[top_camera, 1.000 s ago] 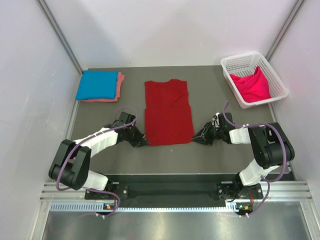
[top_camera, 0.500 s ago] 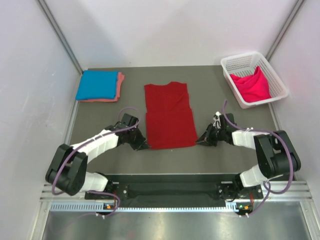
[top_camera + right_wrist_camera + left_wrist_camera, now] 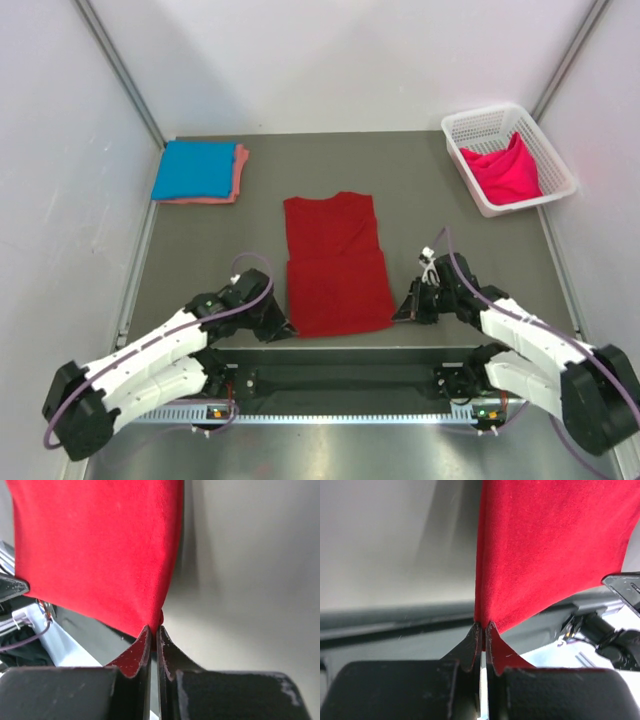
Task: Fold and stack the t-shirts
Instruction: Fold the tshirt
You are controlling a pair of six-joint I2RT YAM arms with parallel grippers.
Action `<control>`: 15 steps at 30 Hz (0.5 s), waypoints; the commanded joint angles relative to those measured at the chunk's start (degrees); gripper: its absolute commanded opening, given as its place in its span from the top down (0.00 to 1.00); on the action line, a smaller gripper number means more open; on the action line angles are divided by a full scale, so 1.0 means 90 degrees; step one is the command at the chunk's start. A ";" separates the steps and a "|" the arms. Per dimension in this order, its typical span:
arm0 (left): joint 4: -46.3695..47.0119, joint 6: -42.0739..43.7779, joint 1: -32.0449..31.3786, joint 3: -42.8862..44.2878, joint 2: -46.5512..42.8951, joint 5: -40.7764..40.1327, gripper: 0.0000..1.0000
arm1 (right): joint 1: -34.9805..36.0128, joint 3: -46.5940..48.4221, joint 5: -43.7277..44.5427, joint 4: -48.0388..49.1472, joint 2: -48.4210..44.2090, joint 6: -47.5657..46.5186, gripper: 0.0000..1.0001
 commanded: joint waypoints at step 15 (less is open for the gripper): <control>-0.1894 -0.1063 -0.0397 0.0165 -0.1723 -0.0293 1.00 | 0.1058 0.0542 0.0805 -0.2464 -0.2117 0.0747 1.00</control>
